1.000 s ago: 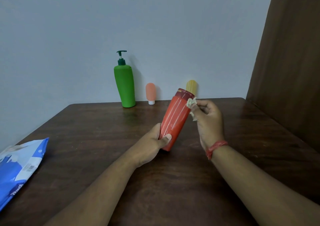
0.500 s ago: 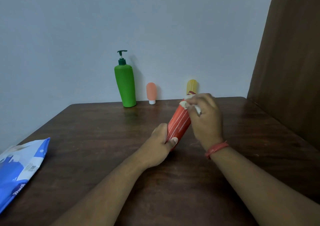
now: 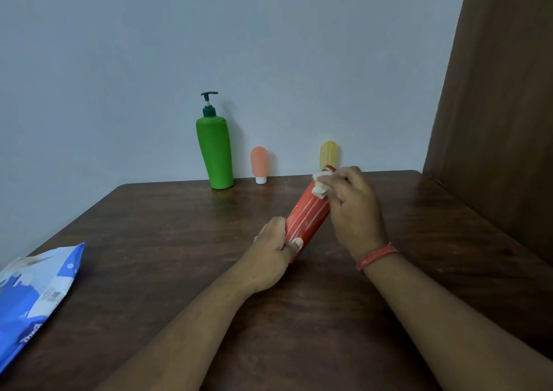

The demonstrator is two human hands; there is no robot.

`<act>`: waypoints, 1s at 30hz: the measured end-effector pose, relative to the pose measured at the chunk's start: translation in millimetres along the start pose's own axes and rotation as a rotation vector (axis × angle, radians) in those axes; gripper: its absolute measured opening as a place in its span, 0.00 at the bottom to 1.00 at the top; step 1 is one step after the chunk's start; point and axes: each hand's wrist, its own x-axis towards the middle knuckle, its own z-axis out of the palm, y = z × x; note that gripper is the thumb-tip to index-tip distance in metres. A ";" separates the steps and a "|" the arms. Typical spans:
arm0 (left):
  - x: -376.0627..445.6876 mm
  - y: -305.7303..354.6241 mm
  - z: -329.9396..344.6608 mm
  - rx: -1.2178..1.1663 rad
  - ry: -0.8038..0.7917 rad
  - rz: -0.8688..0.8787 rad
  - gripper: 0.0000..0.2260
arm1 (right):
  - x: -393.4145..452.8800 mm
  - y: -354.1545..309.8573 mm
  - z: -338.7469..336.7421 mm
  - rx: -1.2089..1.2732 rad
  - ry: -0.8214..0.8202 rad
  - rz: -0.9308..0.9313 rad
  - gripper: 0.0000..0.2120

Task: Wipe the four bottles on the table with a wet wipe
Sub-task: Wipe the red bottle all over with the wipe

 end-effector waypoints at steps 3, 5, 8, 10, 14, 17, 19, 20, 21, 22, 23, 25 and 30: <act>1.3 -1.4 2.2 0.060 0.009 0.024 0.13 | 8.7 12.5 -14.0 0.043 0.097 0.206 0.09; 0.8 -1.9 3.1 0.074 0.018 0.035 0.12 | 9.4 17.2 -14.1 0.026 0.097 0.216 0.10; 0.3 -5.3 2.0 0.062 0.021 0.040 0.14 | 11.1 17.2 -9.5 0.168 0.063 0.232 0.12; 0.7 -6.7 0.9 0.065 0.009 0.040 0.15 | 13.2 17.6 -11.0 0.296 0.020 0.270 0.14; 2.5 -5.7 -0.4 0.104 0.009 0.044 0.14 | 13.3 14.6 -21.8 0.503 -0.145 0.325 0.14; 2.7 -3.8 -0.9 0.121 0.005 0.053 0.14 | 14.4 10.6 -25.6 0.538 -0.253 0.336 0.15; 2.1 -2.9 -0.6 0.120 0.010 0.058 0.14 | 16.0 11.8 -26.7 0.518 -0.263 0.344 0.15; 1.9 -3.0 -0.4 0.121 0.013 0.060 0.14 | 16.4 13.0 -26.8 0.503 -0.252 0.340 0.15; 2.2 -3.6 -0.3 0.120 0.017 0.061 0.15 | 16.8 13.8 -26.9 0.489 -0.232 0.332 0.14; 2.6 -4.5 -0.1 0.116 0.019 0.061 0.15 | 17.1 13.7 -26.9 0.475 -0.208 0.319 0.13; 2.7 -4.9 -0.1 0.112 0.020 0.061 0.14 | 17.3 12.8 -26.8 0.461 -0.182 0.300 0.13; 3.2 -5.6 -0.1 0.112 0.015 0.061 0.14 | 17.6 9.9 -26.9 0.451 -0.154 0.262 0.13; 3.4 -5.0 1.0 0.143 0.033 0.069 0.14 | 15.2 8.2 -27.5 0.483 -0.205 0.244 0.18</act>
